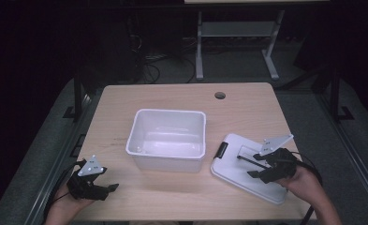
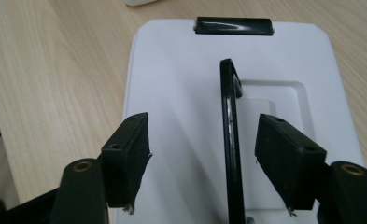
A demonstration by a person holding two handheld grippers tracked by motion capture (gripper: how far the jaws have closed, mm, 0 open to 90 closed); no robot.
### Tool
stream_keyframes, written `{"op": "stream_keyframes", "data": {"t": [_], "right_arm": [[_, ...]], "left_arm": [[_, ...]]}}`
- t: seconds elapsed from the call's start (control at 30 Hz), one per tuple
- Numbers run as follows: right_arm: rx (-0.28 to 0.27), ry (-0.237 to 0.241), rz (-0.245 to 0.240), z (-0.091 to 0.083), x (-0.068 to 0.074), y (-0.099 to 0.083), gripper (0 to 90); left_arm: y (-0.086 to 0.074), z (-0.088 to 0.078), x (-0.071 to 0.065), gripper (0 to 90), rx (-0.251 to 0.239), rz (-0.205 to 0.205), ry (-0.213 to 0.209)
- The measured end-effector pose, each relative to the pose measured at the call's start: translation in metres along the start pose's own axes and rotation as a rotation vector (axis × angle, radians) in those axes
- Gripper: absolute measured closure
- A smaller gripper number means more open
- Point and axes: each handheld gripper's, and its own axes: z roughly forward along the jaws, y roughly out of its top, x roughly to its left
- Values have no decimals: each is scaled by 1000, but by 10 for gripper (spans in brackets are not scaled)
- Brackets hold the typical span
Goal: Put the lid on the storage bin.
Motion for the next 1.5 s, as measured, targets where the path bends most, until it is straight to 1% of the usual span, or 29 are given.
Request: {"op": "stream_keyframes", "data": {"t": [0.13,0.3,0.37,0.5,0.57,0.6,0.63,0.7,0.77,0.83,0.93,1.07,1.13,1.33,1.43,1.47,1.5], "right_arm": [[2,0,9,1,-4,-1,431],[10,-10,20,4,-7,-1,484],[22,-19,14,6,-8,-1,520],[30,-35,29,9,-12,-1,583],[34,-35,27,10,-14,-2,618],[34,-35,27,10,-14,-2,618],[40,-33,31,10,-15,-2,653],[44,-31,24,11,-16,-2,683],[46,-31,28,12,-18,-2,686],[43,-35,30,12,-20,-1,716],[43,-32,34,12,-23,-1,733],[44,-15,27,16,-26,0,792],[43,-9,24,17,-26,1,807],[49,-7,12,18,-29,3,824],[40,-3,14,18,-32,2,829],[39,2,24,17,-33,2,829],[36,5,24,17,-34,2,830]], "left_arm": [[0,-1,0,256,0,-2,1],[0,-1,0,256,0,0,3],[0,-1,0,256,0,0,4],[-1,-1,1,256,3,0,4],[-1,-1,1,256,1,-5,4],[-1,-1,1,256,1,-5,4],[-1,-2,1,256,-1,-4,5],[0,-2,1,256,0,-3,5],[0,-1,1,256,3,-2,3],[0,-1,1,256,4,0,4],[0,-2,2,255,3,0,4],[0,-2,1,255,-2,4,6],[0,-2,2,255,-2,2,5],[1,-2,3,253,-4,1,0],[1,-1,2,252,1,4,-1],[1,-1,2,252,1,3,-3],[1,0,2,252,2,5,-3]]}}
